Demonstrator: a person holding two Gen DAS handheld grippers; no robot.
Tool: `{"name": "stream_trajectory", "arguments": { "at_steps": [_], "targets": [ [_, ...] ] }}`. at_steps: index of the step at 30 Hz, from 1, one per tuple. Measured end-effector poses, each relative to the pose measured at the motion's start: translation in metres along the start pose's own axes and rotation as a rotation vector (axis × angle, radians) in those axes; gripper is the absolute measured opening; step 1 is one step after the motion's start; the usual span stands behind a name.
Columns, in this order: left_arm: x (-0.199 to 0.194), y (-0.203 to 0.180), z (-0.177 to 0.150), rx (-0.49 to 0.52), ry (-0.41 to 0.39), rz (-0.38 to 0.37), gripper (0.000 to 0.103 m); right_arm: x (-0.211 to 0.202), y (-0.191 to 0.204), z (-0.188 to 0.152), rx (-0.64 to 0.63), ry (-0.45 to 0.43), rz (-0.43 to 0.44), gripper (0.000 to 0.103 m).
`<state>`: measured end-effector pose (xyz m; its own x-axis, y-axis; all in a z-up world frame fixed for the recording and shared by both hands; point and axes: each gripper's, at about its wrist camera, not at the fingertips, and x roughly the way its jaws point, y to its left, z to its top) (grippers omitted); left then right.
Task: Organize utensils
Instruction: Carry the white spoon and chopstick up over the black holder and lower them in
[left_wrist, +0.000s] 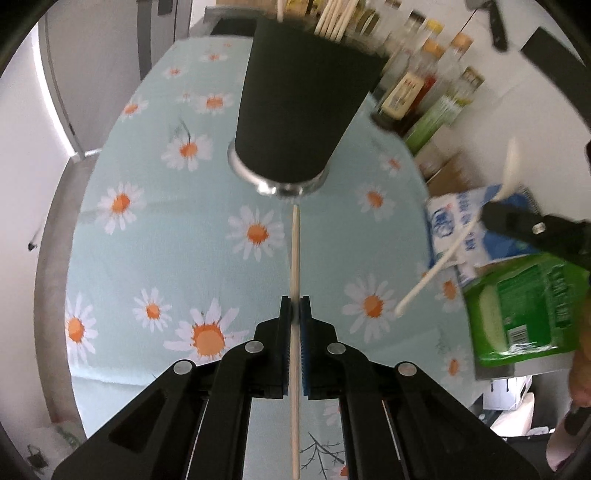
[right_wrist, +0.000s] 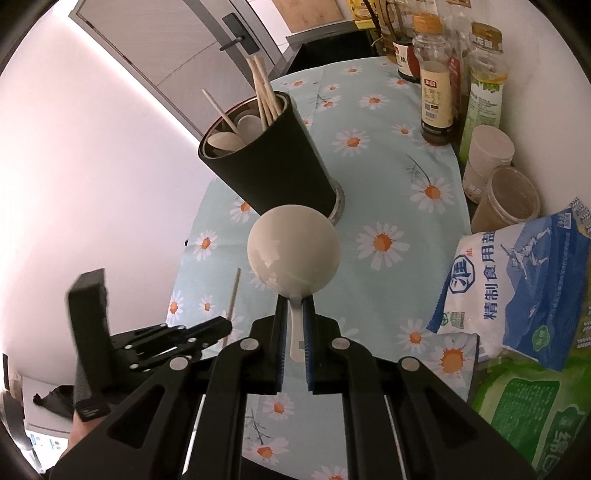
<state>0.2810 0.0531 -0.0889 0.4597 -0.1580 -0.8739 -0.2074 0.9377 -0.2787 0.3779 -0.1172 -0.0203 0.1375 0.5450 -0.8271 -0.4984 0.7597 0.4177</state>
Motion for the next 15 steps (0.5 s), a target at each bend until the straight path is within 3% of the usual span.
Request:
{"name": "stream_trajectory", "arguments": {
  "at_steps": [15],
  "targets": [
    [-0.061,0.023,0.035,0.055,-0.201,-0.155,0.003,-0.006,0.050,0.014,-0.009,-0.067,-0.049,0.009]
  ]
}}
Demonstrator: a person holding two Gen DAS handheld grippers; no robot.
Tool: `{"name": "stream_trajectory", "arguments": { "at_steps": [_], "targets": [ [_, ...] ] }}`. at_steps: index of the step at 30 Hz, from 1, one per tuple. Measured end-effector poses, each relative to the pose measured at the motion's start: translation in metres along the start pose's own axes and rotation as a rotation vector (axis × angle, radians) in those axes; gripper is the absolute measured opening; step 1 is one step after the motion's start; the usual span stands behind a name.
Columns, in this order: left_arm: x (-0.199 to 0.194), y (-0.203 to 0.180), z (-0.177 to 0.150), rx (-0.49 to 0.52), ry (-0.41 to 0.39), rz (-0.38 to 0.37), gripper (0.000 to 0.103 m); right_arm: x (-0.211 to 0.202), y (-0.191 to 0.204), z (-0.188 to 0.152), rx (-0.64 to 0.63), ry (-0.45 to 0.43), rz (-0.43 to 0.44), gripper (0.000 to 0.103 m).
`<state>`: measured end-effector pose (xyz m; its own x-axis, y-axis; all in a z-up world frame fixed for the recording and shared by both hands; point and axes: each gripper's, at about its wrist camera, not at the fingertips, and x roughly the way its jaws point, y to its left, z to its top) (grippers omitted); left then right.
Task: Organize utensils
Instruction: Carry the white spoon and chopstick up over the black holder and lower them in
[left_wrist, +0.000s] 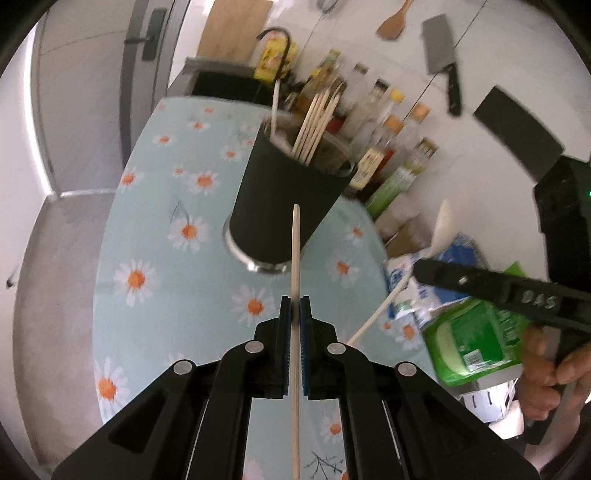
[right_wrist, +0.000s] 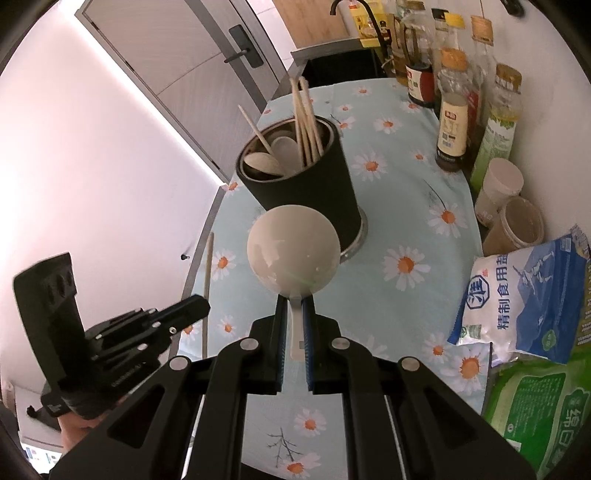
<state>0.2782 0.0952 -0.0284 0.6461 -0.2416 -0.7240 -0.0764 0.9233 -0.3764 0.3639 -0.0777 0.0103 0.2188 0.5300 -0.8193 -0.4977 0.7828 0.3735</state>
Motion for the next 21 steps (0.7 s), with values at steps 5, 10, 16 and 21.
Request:
{"name": "stream_trajectory", "arguments": {
  "at_steps": [5,10,16,21],
  "targets": [
    [-0.014,0.006,0.015,0.032,-0.064,-0.061,0.003,-0.003,0.015,0.007,0.003,-0.031,-0.023,0.009],
    [-0.031,0.008,0.033,0.078,-0.138,-0.125,0.003,-0.007,0.027,0.015,0.011,-0.063,-0.052,0.009],
    [-0.049,0.008,0.055,0.128,-0.235,-0.182,0.003,-0.013,0.037,0.022,0.021,-0.097,-0.078,0.009],
    [-0.061,0.003,0.068,0.161,-0.315,-0.216,0.003,-0.019,0.041,0.031,0.007,-0.118,-0.092,0.009]
  ]
}}
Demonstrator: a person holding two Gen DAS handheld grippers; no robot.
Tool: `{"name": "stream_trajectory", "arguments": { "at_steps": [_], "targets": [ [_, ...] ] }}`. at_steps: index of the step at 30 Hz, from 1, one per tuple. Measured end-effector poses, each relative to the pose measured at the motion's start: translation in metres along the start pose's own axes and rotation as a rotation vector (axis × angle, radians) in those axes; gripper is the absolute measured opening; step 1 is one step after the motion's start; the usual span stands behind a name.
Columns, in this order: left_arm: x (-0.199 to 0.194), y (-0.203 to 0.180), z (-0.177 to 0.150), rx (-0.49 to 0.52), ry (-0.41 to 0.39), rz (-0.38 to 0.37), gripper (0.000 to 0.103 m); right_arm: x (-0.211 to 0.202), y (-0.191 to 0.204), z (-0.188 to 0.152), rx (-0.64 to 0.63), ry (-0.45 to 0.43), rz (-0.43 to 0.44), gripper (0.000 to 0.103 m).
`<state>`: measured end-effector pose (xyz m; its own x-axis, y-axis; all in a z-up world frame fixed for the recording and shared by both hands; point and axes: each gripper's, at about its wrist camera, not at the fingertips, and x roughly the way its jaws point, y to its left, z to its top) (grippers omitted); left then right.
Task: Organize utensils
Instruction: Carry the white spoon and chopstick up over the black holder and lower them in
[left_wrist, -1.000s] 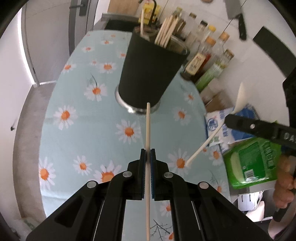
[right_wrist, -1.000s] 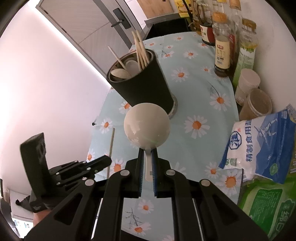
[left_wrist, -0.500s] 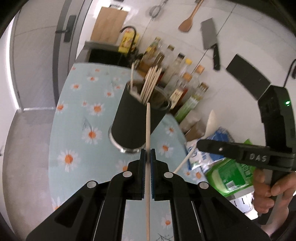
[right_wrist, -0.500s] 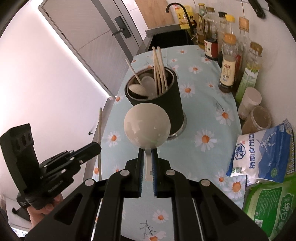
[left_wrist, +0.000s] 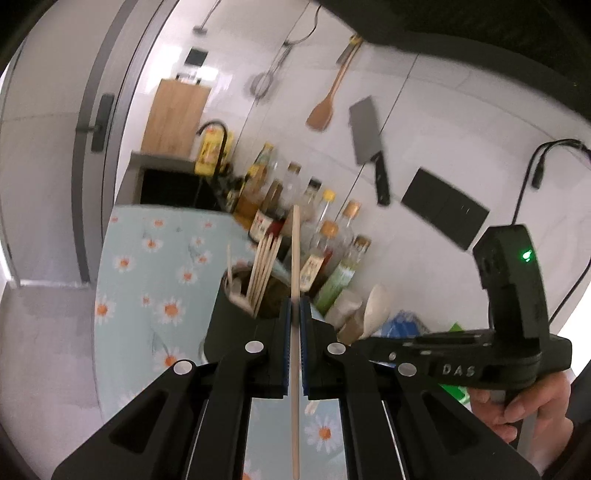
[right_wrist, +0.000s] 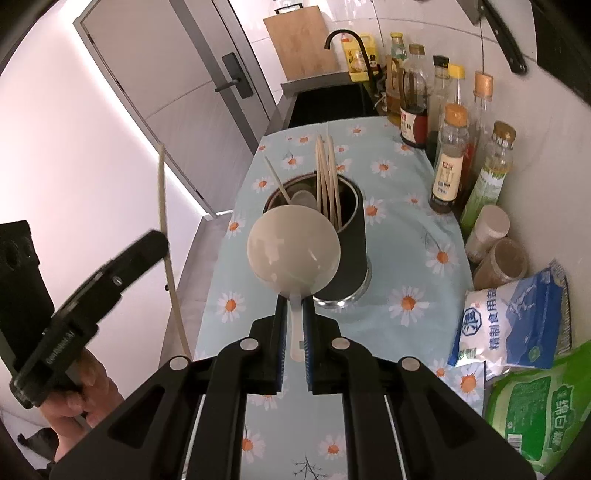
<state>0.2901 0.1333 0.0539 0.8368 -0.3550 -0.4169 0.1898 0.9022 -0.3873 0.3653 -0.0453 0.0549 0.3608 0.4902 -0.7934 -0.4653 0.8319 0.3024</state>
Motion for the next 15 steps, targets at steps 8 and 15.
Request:
{"name": "stream_trajectory", "arguments": {
  "at_steps": [8,15],
  "targets": [
    [0.001,-0.007,0.019,0.069,-0.094,-0.040,0.003,-0.008,0.001,0.026,-0.019,-0.045,-0.004,0.009],
    [0.011,-0.006,0.043,0.087,-0.182,-0.050,0.003,-0.016,-0.004,0.058,-0.021,-0.093,-0.008,0.009]
  ]
}}
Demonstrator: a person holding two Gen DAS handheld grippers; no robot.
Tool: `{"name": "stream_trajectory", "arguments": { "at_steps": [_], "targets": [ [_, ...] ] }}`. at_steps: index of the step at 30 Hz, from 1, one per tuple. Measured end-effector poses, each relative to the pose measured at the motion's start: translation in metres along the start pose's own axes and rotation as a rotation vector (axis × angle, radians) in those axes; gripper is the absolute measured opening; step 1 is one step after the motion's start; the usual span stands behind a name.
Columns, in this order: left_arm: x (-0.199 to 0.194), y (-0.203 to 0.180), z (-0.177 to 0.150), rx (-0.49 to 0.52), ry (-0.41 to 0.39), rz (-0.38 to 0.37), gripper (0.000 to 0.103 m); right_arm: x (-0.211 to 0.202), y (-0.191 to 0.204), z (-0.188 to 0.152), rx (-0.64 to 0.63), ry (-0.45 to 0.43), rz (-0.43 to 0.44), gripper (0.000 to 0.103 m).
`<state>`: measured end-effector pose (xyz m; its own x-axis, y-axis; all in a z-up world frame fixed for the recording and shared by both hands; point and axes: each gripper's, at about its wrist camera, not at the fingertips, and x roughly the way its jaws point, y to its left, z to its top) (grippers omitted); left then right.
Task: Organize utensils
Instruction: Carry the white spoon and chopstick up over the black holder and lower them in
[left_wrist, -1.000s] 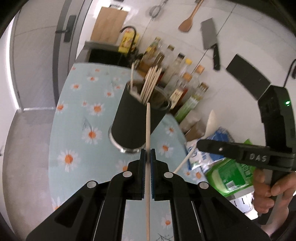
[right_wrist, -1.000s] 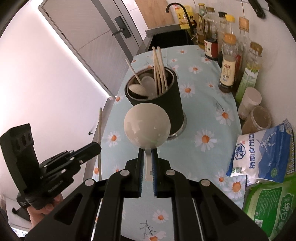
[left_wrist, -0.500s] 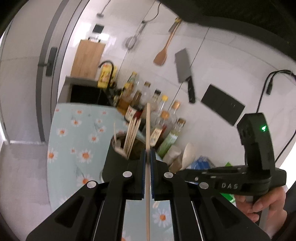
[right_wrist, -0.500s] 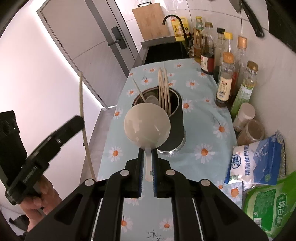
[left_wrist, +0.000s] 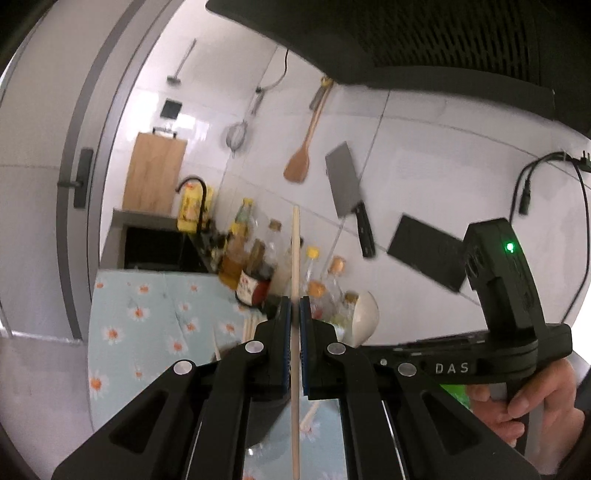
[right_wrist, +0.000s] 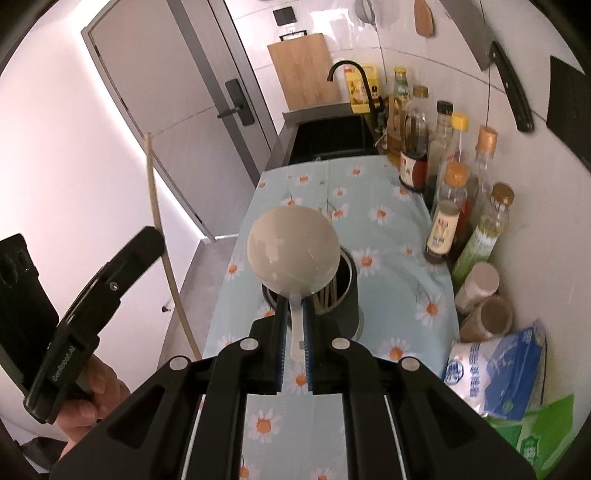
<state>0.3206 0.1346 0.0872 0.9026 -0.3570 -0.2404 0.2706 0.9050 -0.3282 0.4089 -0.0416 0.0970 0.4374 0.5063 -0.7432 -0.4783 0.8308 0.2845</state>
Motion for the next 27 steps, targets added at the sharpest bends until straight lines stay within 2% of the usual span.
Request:
{"name": "stream_trajectory", "arguments": {
  "at_steps": [8,19,27],
  "targets": [
    [0.031,0.011,0.016,-0.008,-0.077,-0.015,0.003,0.017,-0.011,0.030,0.017,-0.011,0.005,0.009],
    [0.074,0.038,0.002,-0.047,-0.098,-0.038,0.003,0.057,-0.028,0.042,0.035,0.040,0.006,0.009],
    [0.094,0.049,-0.015,-0.068,-0.075,-0.003,0.003,0.073,-0.030,0.039,0.035,0.072,0.004,0.009]
  ]
}}
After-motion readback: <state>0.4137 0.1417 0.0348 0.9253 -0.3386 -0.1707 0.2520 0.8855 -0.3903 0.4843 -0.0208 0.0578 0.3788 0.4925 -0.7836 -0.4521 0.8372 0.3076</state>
